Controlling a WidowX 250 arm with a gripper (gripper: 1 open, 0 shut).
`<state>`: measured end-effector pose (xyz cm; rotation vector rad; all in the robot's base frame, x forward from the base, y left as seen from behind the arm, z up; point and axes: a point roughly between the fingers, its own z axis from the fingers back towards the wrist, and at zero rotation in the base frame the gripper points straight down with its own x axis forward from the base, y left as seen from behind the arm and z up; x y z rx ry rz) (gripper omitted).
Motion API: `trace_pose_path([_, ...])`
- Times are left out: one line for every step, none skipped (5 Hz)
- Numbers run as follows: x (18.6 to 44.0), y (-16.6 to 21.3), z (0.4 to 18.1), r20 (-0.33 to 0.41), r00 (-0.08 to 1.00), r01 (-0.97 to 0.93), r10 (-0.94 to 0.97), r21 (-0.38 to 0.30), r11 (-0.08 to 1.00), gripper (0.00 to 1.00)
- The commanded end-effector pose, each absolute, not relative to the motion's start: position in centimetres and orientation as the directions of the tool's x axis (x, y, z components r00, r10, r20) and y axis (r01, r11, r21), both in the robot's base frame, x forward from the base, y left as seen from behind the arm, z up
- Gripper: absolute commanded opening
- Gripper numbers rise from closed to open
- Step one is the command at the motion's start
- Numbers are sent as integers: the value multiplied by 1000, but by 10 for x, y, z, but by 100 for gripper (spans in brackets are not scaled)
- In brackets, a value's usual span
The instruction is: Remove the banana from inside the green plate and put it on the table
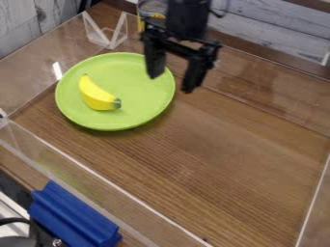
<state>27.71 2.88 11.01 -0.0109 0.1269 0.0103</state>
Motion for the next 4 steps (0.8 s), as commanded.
trace_pose_path([275,58,127,-45,999,15,-15,3,1000,100])
trace_pose_path([269,89,125,-23,1000,18,-18,8,1000,100])
trace_pose_path([264,103,119,-21,1000,17,-17,9,1000,100])
trace_pose_path([264,106,113,-28,999,24,-24,4,1000,100])
